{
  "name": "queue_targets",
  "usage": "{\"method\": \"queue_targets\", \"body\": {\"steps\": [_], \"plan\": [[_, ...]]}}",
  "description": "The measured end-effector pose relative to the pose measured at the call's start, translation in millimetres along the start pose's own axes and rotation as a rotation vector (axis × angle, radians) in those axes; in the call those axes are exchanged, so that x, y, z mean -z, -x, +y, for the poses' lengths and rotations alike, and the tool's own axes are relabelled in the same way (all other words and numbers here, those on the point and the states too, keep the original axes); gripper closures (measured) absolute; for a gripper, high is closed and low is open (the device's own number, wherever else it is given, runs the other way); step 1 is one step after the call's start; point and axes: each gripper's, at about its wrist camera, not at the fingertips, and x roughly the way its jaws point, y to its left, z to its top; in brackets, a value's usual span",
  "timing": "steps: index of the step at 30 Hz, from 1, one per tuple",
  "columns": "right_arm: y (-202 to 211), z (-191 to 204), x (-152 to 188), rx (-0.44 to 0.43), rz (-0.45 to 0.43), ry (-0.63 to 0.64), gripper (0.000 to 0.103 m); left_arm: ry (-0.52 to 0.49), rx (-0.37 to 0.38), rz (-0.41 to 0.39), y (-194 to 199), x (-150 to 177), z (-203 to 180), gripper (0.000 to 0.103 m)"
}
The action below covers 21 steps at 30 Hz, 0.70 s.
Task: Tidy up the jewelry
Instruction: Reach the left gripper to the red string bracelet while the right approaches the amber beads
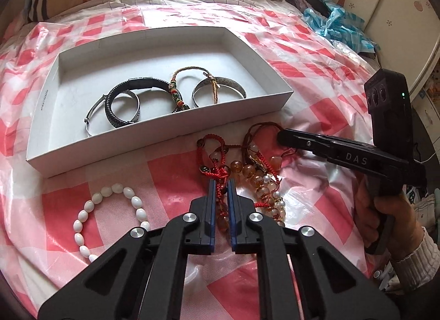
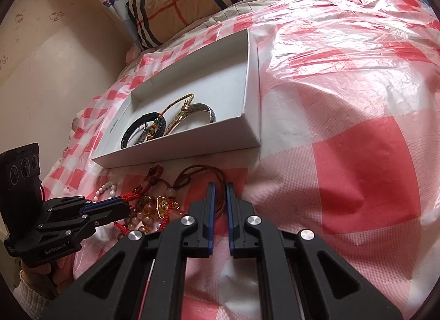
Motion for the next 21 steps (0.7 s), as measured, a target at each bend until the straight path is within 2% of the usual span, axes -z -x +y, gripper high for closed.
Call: {"method": "queue_targets", "body": {"steps": [3,6,7,8,12,14,15,16,19,21], "plan": [[-1,-2,0,-0.01,0.003,-0.008,0.094,0.005,-0.011,0.019,-2,3,1,0.094],[0,-4,1,-0.016,0.005,-0.013,0.094,0.009,-0.034,0.015,-2,2,2,0.067],[0,-5,1,-0.017,0.006,-0.014,0.094,0.007,-0.045,0.005,-1,1,2,0.054],[-1,-5,1,-0.017,0.006,-0.014,0.094,0.003,-0.06,-0.003,0,0,1,0.048],[-2,-5,1,-0.018,0.007,-0.014,0.094,-0.018,-0.091,-0.009,-5,-8,-2,0.047],[-2,-5,1,-0.018,0.007,-0.014,0.094,-0.013,-0.075,-0.014,-7,-12,-2,0.049],[-2,-5,1,-0.018,0.007,-0.015,0.094,-0.01,-0.064,-0.011,-9,-14,-1,0.065],[-2,-5,1,-0.018,0.007,-0.015,0.094,-0.003,-0.057,0.0,-12,-15,0,0.087],[-2,-6,1,-0.019,0.007,-0.015,0.094,0.027,-0.025,-0.016,-9,-13,5,0.099],[-2,-6,1,-0.019,0.007,-0.015,0.094,0.063,-0.005,-0.051,-1,-12,12,0.099]]}}
